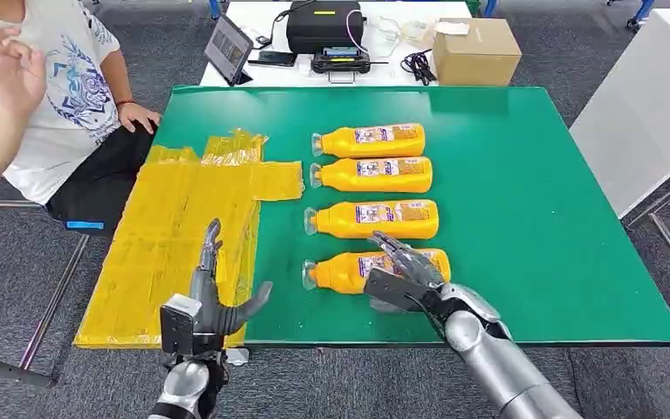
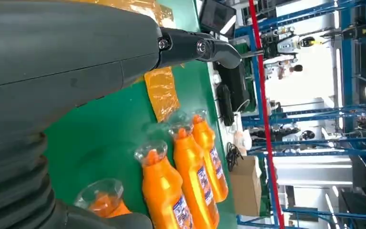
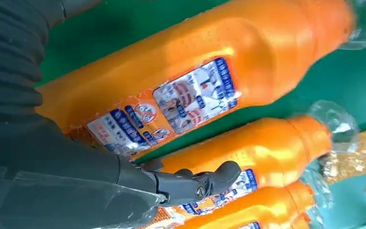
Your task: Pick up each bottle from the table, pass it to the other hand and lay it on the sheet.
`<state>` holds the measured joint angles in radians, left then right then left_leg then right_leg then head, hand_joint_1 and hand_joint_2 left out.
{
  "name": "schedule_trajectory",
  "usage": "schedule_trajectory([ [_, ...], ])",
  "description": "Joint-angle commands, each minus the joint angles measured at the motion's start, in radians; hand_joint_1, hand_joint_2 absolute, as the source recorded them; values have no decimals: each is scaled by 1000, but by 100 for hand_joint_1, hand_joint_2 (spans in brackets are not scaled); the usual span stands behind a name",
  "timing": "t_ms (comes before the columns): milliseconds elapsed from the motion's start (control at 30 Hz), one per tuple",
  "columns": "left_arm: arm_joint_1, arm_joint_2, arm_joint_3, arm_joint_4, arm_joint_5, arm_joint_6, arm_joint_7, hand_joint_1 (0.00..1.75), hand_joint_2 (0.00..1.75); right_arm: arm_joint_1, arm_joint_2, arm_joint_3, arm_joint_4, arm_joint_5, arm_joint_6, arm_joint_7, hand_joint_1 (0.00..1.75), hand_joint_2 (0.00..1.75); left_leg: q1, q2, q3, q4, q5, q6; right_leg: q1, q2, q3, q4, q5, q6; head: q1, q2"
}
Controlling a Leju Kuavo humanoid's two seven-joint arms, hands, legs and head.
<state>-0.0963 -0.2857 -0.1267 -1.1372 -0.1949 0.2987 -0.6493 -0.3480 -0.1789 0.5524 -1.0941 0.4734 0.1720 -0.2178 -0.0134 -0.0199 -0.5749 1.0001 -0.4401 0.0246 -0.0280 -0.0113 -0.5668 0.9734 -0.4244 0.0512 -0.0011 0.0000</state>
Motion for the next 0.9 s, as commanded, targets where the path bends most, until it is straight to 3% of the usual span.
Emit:
schedule_trajectory([
  [33, -40, 25, -10, 68, 26, -19, 15, 0, 175, -107, -62, 120, 105, 6, 28, 49, 0, 175, 3, 3, 1, 1, -1, -2, 3, 2, 2, -1, 1, -3, 0, 0],
  [267, -79, 19, -26, 137, 34, -10, 14, 0, 175, -185, -99, 203, 107, -23, 88, 111, 0, 175, 2, 3, 0, 2, 0, -1, 2, 2, 0, 0, 1, -2, 0, 0],
  [600, -84, 23, -24, 151, 73, -42, 27, 0, 175, -233, -117, 301, 164, 6, 81, 127, 0, 175, 3, 3, 0, 3, 0, -2, 3, 2, 2, -1, 2, -2, 0, 0],
  [900, -87, 22, -35, 172, 78, -51, 19, 0, 175, -279, -239, 425, 114, -50, 202, 139, 0, 175, 3, 0, -1, 3, 0, -1, 3, 0, 2, -1, 2, -1, 0, 0],
])
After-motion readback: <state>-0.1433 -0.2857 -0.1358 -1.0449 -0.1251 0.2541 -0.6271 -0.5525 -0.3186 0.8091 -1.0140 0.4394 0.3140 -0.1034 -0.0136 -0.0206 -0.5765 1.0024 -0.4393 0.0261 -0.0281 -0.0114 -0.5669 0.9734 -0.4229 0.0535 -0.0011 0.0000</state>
